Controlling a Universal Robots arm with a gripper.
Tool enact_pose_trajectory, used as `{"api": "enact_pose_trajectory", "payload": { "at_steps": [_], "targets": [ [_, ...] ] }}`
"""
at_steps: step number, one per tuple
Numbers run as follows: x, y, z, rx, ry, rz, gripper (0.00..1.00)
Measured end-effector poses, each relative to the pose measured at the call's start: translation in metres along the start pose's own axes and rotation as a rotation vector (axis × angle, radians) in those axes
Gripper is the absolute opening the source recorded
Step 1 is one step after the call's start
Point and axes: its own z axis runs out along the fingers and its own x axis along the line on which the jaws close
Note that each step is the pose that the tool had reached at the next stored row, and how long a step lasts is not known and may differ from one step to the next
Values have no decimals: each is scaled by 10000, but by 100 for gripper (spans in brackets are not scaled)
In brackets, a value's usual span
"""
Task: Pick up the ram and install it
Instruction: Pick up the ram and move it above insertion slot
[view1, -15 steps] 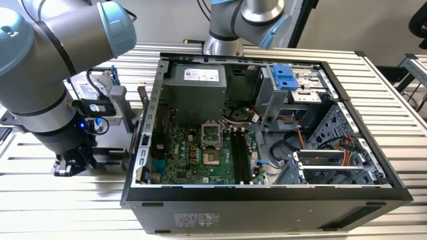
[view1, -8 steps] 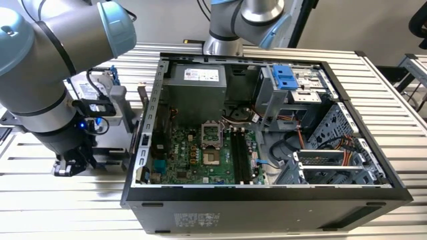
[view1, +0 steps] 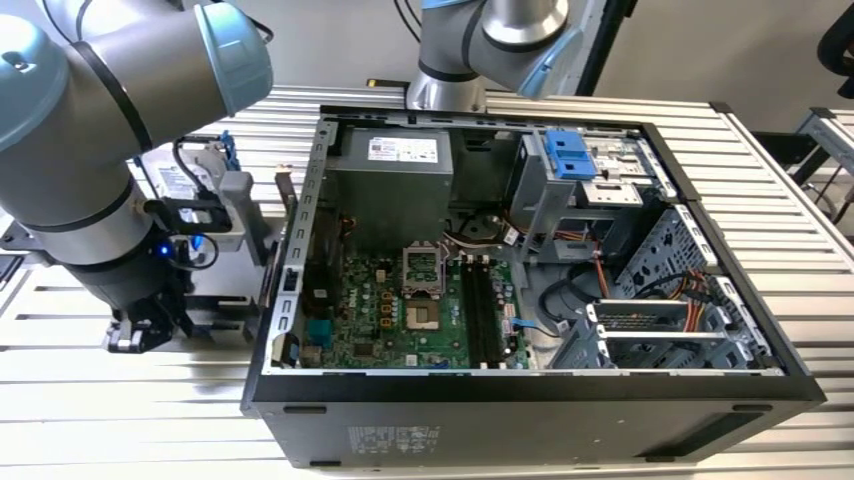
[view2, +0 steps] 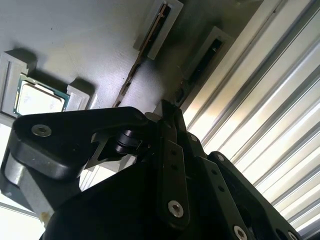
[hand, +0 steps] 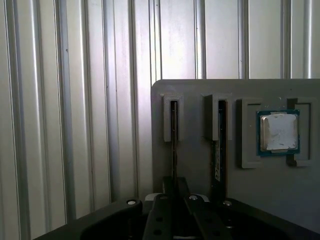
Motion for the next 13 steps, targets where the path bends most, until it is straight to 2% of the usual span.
{"api": "enact_pose_trajectory", "payload": {
  "at_steps": [9, 13],
  "targets": [
    [-5, 2, -110, 0, 0, 0, 0],
    [-9, 3, -180, 1, -1, 0, 0]
  ]
}}
